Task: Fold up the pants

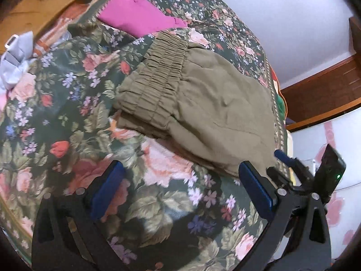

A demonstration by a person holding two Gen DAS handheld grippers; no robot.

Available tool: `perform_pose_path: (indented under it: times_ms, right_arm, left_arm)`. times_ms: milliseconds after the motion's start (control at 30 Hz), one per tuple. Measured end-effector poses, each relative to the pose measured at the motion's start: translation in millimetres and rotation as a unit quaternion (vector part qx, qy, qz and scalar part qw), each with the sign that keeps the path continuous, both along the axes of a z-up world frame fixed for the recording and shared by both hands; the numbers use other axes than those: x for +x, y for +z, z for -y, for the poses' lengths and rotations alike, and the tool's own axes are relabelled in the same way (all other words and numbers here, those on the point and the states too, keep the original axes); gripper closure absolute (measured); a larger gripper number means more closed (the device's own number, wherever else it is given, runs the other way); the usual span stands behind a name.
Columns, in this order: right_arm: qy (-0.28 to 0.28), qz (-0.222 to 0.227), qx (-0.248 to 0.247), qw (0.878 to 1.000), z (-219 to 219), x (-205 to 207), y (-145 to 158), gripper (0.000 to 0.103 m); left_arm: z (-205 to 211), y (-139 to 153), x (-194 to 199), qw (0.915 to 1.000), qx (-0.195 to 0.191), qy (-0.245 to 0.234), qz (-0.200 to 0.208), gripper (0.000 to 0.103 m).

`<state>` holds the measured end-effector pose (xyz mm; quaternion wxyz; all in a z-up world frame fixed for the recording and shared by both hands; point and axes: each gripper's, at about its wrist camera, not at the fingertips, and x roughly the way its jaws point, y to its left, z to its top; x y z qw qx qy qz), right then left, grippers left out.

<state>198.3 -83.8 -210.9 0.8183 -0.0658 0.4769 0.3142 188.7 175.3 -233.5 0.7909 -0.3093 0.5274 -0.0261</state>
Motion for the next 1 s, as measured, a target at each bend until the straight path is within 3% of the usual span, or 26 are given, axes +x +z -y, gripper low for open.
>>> perform_pose_path:
  times_ms: [100, 467, 500, 533, 567, 633, 767, 900, 1000]
  right_arm:
    - [-0.002, -0.011, 0.009, 1.0, 0.9, -0.5, -2.6, 0.02]
    - [-0.003, -0.029, 0.034, 0.999, 6.3, 0.8, -6.8, 0.02]
    - [-0.004, -0.03, 0.036, 0.999, 6.8, 0.7, -7.0, 0.02]
    - [-0.004, -0.03, 0.037, 0.999, 7.0, 0.6, -6.9, 0.02]
    - [-0.004, -0.03, 0.038, 0.999, 7.2, 0.0, -6.9, 0.02]
    - [-0.005, -0.029, 0.039, 0.999, 7.5, 0.1, -6.5, 0.02]
    - [-0.01, -0.024, 0.04, 0.999, 8.7, -1.5, -4.7, 0.02]
    - [-0.023, -0.021, 0.047, 0.998, 17.0, -4.4, 2.2, 0.019]
    - [-0.031, -0.021, 0.072, 0.997, 28.6, -10.3, 8.4, 0.019]
  left_arm:
    - [-0.3, -7.5, 10.8, 0.9992, -0.041, -0.003, -0.005, 0.0]
    - [-18.6, -24.8, 52.1, 0.9967, -0.078, 0.016, -0.016, 0.001]
    - [-22.1, -23.5, 52.4, 0.9968, -0.077, 0.02, -0.014, 0.003]
    - [-23.5, -22.6, 53.3, 0.9974, -0.067, 0.024, -0.014, 0.012]
    - [-23.3, -20.1, 55.0, 0.9986, -0.041, 0.027, -0.015, 0.026]
    - [-20.6, -14.4, 56.4, 0.9994, 0.019, 0.026, -0.015, 0.044]
    - [-1.7, 2.4, 49.4, 0.9938, 0.11, 0.011, 0.017, 0.061]
    - [18.3, 27.1, 37.7, 0.9767, 0.209, 0.009, 0.047, 0.066]
    - [29.9, 50.2, 17.8, 0.9513, 0.3, 0.001, 0.07, 0.067]
